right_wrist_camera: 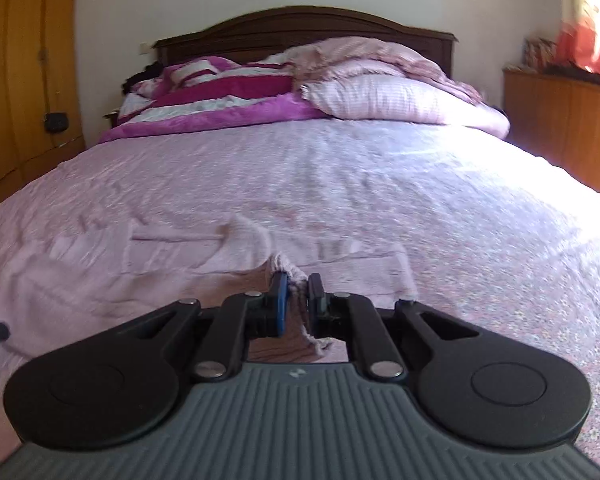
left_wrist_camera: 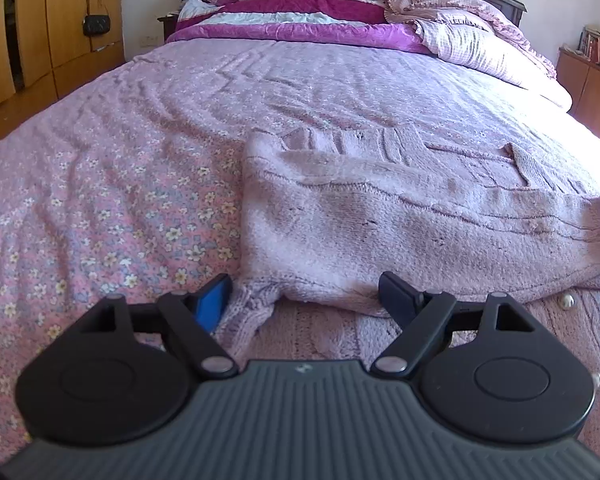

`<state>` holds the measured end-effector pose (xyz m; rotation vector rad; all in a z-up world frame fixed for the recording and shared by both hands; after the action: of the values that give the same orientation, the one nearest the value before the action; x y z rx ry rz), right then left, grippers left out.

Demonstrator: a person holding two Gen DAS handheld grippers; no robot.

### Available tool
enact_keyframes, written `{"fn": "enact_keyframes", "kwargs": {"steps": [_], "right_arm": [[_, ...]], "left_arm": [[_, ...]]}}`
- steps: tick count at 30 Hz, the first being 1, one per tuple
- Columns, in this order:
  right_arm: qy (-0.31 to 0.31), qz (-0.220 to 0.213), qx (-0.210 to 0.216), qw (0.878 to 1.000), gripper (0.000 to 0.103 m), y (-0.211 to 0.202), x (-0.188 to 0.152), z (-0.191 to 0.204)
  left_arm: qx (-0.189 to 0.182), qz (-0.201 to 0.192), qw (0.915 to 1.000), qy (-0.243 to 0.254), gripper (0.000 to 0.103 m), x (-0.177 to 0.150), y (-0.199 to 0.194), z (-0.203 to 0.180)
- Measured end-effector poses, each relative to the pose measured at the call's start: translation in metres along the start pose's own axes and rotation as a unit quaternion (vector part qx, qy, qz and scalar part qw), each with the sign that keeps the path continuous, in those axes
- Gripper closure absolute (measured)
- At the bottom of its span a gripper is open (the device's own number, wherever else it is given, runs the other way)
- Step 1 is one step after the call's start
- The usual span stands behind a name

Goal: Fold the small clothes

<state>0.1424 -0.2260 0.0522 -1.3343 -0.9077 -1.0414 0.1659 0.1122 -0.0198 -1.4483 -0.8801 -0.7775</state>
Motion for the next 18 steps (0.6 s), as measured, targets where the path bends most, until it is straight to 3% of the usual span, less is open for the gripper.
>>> {"fn": "enact_keyframes", "kwargs": {"steps": [5, 9, 11, 13, 15, 18], "right_arm": [[0.007, 0.043, -0.059, 0.997, 0.091, 0.026, -0.011, -0.032], [0.058, 0.057, -0.08, 0.993, 0.091, 0.025, -0.023, -0.052], [0.086, 0.034, -0.056, 0.994, 0.09, 0.013, -0.02, -0.05], [0.091, 0.018, -0.022, 0.995, 0.079, 0.004, -0.016, -0.042], [0.062, 0.031, 0.01, 0.998, 0.06, 0.004, -0.018, -0.028], [0.009, 0.054, 0.035, 0.998, 0.054, 0.009, -0.029, -0.011]], "left_arm": [[0.003, -0.002, 1.0, 0.008, 0.02, 0.0, 0.002, -0.002], [0.005, -0.004, 0.9999, 0.009, 0.019, -0.001, 0.002, -0.003], [0.007, -0.006, 0.9999, 0.011, 0.019, -0.001, 0.003, -0.004], [0.009, -0.008, 0.9999, 0.011, 0.019, -0.002, 0.004, -0.005], [0.011, -0.01, 0.9998, 0.01, 0.018, -0.003, 0.005, -0.006], [0.014, -0.012, 0.9998, 0.01, 0.018, -0.003, 0.005, -0.007]]}}
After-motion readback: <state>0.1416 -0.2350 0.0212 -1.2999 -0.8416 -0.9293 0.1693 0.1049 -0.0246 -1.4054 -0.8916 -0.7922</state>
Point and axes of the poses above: each gripper's, at about its wrist camera, not at the fingertips, and y roughly the way its jaws point, z to its left, x to its top, the point moved 5 cm from there along y, roughly the way its jaws point, and after that the axes turned 11 degrees about -z, right-handed, at the moved point
